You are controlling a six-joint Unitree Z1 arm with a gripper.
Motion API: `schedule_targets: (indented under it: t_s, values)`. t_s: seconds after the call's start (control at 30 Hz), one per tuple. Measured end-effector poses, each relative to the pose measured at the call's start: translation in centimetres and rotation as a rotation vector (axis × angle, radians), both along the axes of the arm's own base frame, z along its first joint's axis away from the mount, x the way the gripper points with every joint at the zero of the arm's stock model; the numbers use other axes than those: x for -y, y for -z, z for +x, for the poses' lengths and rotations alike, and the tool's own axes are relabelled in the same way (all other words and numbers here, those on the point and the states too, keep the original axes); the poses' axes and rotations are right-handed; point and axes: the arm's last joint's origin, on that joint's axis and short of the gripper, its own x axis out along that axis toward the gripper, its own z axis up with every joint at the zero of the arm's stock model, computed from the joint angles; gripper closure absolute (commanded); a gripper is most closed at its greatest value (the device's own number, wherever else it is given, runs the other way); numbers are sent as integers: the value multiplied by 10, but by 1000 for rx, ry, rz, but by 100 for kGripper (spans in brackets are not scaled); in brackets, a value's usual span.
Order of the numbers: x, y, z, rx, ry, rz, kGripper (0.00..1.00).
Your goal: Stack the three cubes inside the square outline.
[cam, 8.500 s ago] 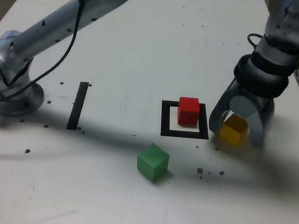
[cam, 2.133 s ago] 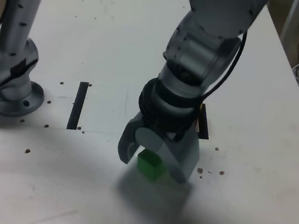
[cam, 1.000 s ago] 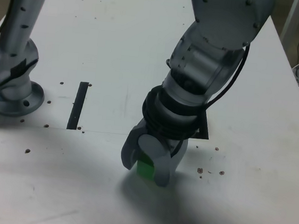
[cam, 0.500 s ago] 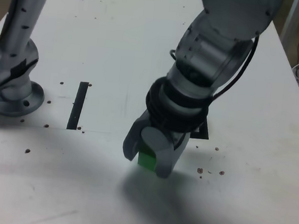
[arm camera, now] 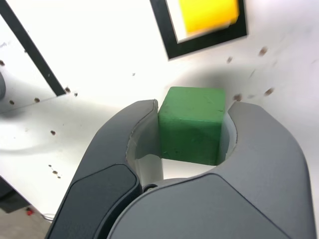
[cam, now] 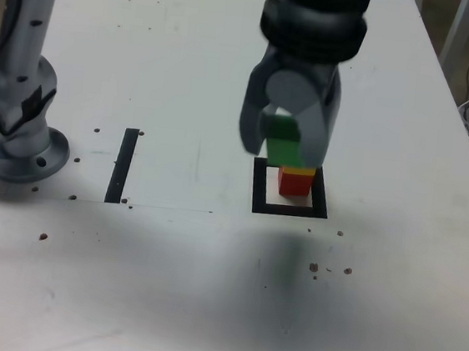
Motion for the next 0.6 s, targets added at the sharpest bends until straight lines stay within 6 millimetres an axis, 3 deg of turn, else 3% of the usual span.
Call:
schedule_targets:
  t_s: [0.17,0.37,0.6]
  values:
    - [-33,-4,8,15,-67,-15,74]
    - [-58,-1,19,16,-113,-29,74]
    - [-61,11,27,-17,-119,-31,74]
